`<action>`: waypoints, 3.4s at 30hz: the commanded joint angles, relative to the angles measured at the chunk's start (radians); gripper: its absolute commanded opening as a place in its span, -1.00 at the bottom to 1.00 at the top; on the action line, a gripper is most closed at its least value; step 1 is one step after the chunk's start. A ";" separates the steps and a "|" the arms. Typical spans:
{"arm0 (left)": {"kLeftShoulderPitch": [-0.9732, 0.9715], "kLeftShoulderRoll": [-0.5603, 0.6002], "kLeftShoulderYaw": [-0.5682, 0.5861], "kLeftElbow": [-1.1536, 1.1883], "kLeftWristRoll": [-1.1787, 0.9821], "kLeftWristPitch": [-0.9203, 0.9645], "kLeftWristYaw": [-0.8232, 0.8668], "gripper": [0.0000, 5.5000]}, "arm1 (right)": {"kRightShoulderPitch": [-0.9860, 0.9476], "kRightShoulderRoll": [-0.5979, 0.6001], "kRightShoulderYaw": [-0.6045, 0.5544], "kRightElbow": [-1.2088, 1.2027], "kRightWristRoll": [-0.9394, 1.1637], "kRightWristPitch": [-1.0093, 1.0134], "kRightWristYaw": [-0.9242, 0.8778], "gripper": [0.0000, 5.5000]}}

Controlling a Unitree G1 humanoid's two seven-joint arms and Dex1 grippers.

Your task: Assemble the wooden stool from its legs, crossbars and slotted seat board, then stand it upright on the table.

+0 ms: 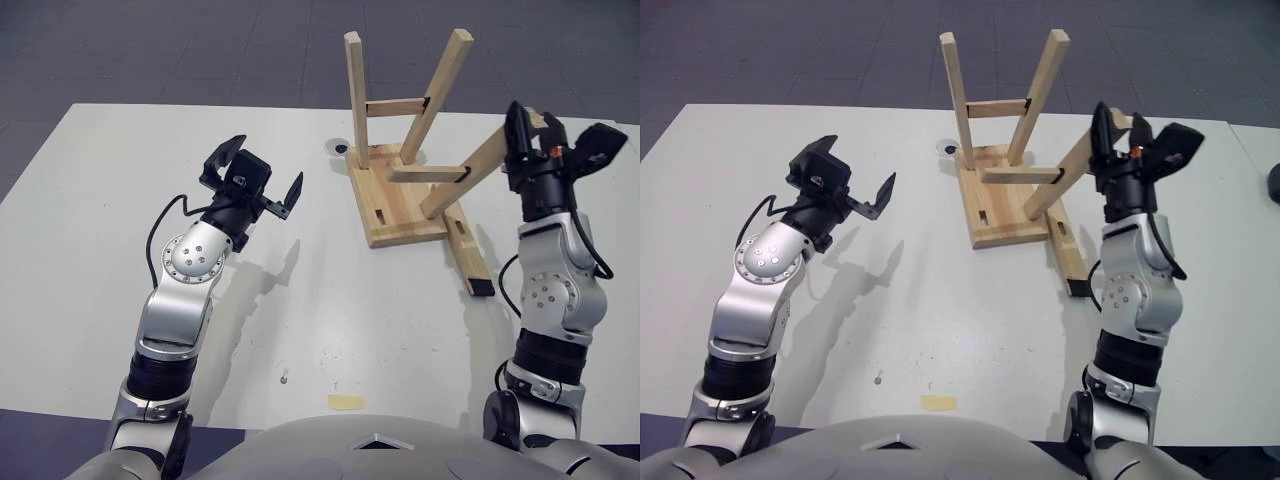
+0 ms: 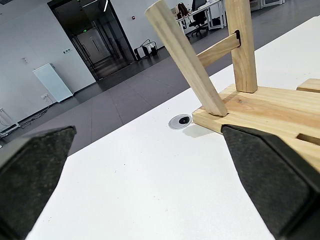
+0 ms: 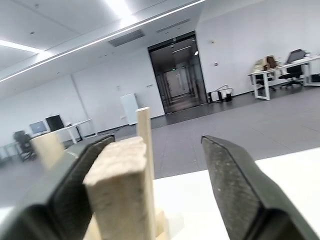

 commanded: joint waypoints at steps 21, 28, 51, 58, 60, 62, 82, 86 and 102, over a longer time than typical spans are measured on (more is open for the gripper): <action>0.058 -0.038 -0.057 -0.003 0.066 -0.012 0.031 0.96 | 0.148 -0.120 0.137 -0.069 0.188 0.262 0.392 0.96; 0.061 -0.038 -0.050 -0.003 0.069 -0.011 0.025 0.96 | 0.022 -0.114 0.080 -0.120 0.464 0.414 0.352 0.96; 0.047 -0.045 -0.038 0.015 0.067 -0.022 0.011 0.96 | -0.191 -0.506 0.048 0.477 0.190 0.087 0.513 0.96; 0.042 -0.042 -0.044 0.028 0.074 -0.028 0.008 0.96 | -0.296 -0.663 0.321 0.920 -0.221 -0.199 0.946 0.96; 0.034 -0.041 -0.048 0.033 0.075 -0.030 0.005 0.96 | -0.339 -0.672 0.387 1.044 -0.317 -0.264 1.015 0.96; 0.024 -0.040 -0.052 0.042 0.076 -0.033 0.002 0.96 | -0.394 -0.668 0.433 1.183 -0.416 -0.352 0.992 0.96; 0.027 -0.043 -0.060 0.043 0.076 -0.032 -0.003 0.96 | -0.446 -0.615 0.551 1.463 -0.686 -0.356 1.042 0.23; 0.020 -0.049 -0.050 0.044 0.075 -0.031 0.006 0.96 | -0.407 -0.581 0.544 1.449 -0.674 -0.379 1.036 0.01; 0.006 -0.040 -0.039 0.039 0.062 -0.025 -0.008 0.96 | -0.342 -0.396 0.275 1.367 -0.429 -0.447 0.754 -0.24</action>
